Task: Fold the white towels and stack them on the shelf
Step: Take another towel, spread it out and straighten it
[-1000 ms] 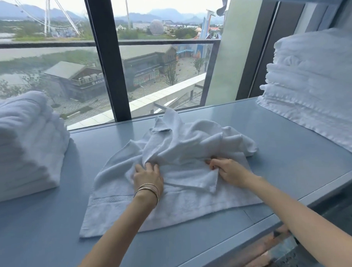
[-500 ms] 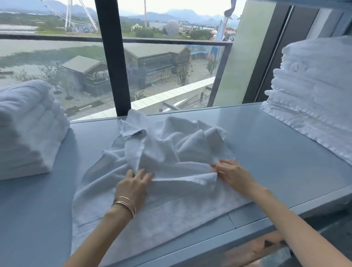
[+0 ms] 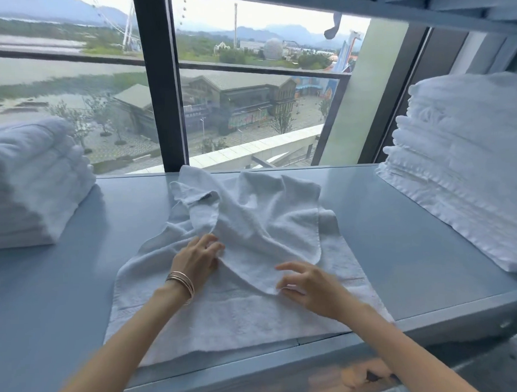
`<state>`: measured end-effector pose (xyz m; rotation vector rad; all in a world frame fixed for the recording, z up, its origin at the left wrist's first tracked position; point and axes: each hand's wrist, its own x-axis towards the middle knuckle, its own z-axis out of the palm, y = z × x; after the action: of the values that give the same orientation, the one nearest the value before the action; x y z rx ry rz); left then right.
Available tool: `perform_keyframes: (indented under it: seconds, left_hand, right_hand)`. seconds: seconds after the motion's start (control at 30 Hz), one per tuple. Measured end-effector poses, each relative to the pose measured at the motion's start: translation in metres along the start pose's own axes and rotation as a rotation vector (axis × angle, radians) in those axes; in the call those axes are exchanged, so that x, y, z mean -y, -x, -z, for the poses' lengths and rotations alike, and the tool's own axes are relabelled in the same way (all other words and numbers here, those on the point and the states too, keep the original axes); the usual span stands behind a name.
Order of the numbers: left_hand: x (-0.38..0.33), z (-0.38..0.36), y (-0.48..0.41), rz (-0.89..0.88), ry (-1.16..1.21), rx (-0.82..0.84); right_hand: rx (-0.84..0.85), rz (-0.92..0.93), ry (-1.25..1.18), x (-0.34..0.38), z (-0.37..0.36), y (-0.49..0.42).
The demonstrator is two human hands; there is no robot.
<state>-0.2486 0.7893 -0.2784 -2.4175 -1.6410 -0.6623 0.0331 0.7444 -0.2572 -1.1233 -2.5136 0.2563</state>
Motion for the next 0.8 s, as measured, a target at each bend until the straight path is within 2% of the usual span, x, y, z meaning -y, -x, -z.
perform_keyframes:
  seconds: [0.07, 0.13, 0.17, 0.27, 0.33, 0.37, 0.4, 0.47, 0.57, 0.6, 0.7, 0.8]
  left_hand:
    - [0.005, 0.012, -0.012, -0.015, -0.08, 0.035]
    - [0.01, 0.035, -0.034, 0.075, -0.127, 0.053]
    - [0.009, 0.05, -0.046, 0.122, -0.118, -0.015]
    - [-0.014, 0.104, -0.078, 0.09, -0.105, -0.468]
    - [-0.042, 0.13, -0.078, -0.045, -0.09, -0.703]
    - [-0.054, 0.135, -0.069, -0.132, -0.057, -0.716]
    - [-0.064, 0.132, -0.054, -0.218, -0.029, -0.666]
    - [-0.075, 0.105, -0.016, -0.346, -0.018, -0.453]
    - [-0.07, 0.049, 0.035, -0.402, -0.013, -0.097]
    - [-0.067, 0.033, 0.047, -0.397, -0.002, -0.025]
    - [-0.063, 0.014, 0.062, -0.311, 0.048, 0.037]
    - [-0.071, 0.019, 0.055, -0.272, 0.055, -0.003]
  right_hand:
    - [-0.027, 0.0, -0.076, -0.006, 0.011, -0.014]
    - [-0.183, -0.06, -0.13, -0.018, 0.037, -0.029]
    - [-0.306, -0.084, -0.147, -0.024, 0.054, -0.035]
    - [-0.664, -0.096, -0.163, -0.028, 0.111, -0.04]
    - [-0.773, -0.057, -0.16, -0.025, 0.133, -0.025]
    - [-0.768, -0.042, -0.165, -0.026, 0.136, -0.013]
    - [-0.716, -0.036, -0.167, -0.031, 0.134, 0.002]
    - [-0.497, -0.032, -0.199, -0.044, 0.115, 0.035]
    - [-0.233, -0.171, -0.328, -0.062, 0.07, 0.082]
    - [-0.178, -0.215, -0.339, -0.063, 0.055, 0.095]
    - [-0.129, -0.221, -0.36, -0.068, 0.031, 0.114]
    - [-0.238, -0.24, -0.301, -0.078, 0.037, 0.111]
